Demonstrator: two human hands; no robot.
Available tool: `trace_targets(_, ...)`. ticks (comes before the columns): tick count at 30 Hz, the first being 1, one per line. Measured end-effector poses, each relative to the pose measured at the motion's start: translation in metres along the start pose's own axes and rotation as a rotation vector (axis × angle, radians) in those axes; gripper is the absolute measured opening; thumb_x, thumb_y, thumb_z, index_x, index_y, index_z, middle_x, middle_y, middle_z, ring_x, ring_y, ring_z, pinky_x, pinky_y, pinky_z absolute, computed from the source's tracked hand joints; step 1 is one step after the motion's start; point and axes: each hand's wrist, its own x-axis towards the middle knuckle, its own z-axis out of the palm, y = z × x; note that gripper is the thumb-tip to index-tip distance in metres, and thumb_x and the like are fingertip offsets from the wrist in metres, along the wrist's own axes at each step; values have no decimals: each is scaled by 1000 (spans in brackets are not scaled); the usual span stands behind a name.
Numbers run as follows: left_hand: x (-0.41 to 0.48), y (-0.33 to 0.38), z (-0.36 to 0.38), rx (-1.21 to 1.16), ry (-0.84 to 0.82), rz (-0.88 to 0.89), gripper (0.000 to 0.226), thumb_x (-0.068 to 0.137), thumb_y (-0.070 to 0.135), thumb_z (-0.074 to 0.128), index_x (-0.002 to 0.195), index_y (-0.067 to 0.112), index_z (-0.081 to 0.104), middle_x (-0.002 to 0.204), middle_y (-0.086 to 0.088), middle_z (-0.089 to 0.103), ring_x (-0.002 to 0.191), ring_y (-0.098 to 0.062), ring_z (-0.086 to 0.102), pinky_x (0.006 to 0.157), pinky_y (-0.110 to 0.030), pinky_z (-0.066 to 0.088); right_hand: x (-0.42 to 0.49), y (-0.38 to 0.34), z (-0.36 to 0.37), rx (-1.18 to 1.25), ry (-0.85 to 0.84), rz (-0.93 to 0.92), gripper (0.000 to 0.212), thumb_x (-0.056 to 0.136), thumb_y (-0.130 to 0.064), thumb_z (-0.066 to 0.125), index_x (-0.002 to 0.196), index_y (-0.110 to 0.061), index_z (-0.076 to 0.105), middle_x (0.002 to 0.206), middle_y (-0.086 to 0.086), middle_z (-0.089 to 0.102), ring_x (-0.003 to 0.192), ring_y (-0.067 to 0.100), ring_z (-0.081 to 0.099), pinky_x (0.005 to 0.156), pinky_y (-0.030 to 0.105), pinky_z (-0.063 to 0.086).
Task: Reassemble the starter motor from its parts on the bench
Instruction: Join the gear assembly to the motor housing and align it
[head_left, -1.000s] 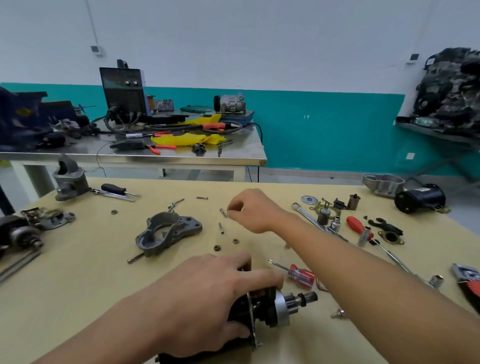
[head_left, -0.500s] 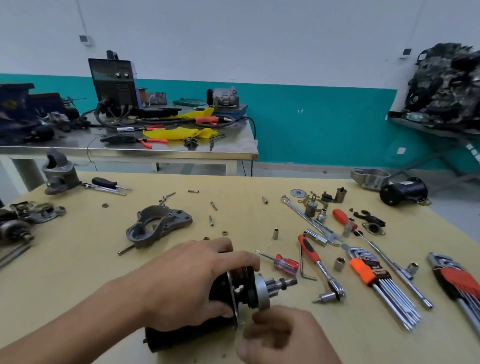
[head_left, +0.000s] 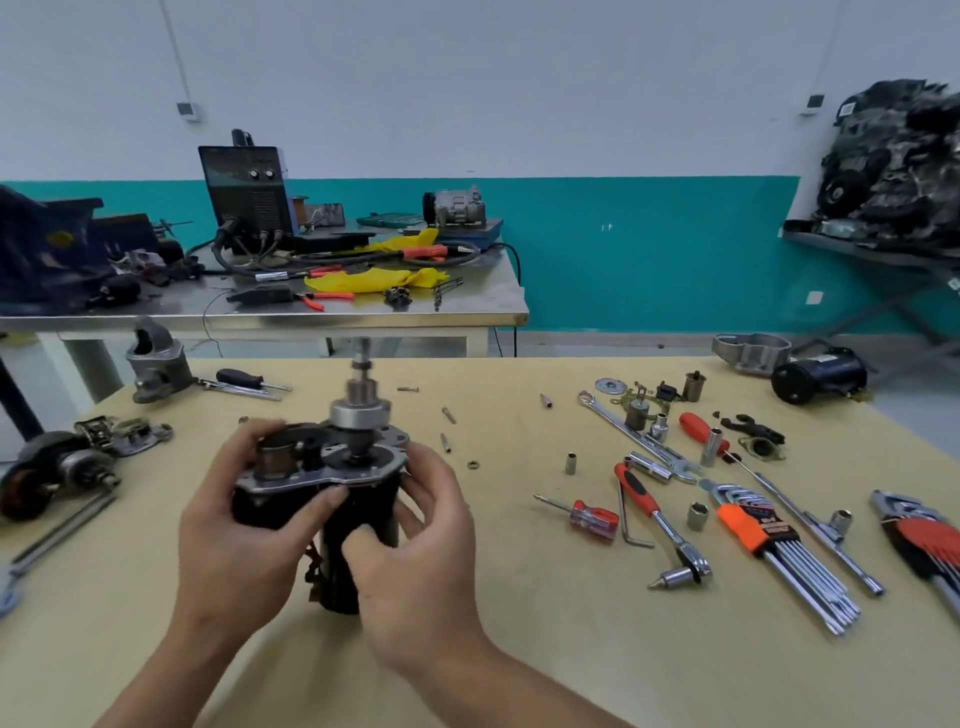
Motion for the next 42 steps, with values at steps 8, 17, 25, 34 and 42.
trace_targets(8,-13,-12,-10,-35,-5,26,65,66,29,80,116,53,46,112,30,60,104,6,61,88,-4,45,96,21,-99,-1145,-246,-219,36,94,-12,59,127,-26,64,121,-9,61,104,8,58,89,34,51)
trace_targets(17,5,-4,-3,-27,-206,41,59,65,39,82,110,56,48,108,34,62,101,5,64,80,-2,45,119,29,-97,-1594,-673,-129,26,98,-33,52,114,-25,72,111,1,60,104,22,57,86,42,53)
trace_targets(25,25,-21,2,-26,-170,-64,62,67,40,85,119,43,52,103,15,68,93,-11,70,84,-28,54,111,30,-95,-1586,-664,-79,14,100,-22,45,95,-18,58,104,3,57,92,21,56,78,35,49)
trace_targets(34,27,-23,4,-10,-186,-59,61,67,44,84,119,43,52,101,18,69,94,-11,67,84,-29,53,106,-24,-87,-1296,-358,-162,14,103,-24,47,96,-20,58,95,0,61,79,13,59,70,32,52)
trace_targets(42,30,-20,12,-89,-186,-69,59,67,32,89,114,40,55,95,4,70,81,-13,70,71,-22,57,80,-60,-25,-931,-378,-516,15,92,-14,68,102,-15,79,89,-5,75,80,5,66,76,20,55)
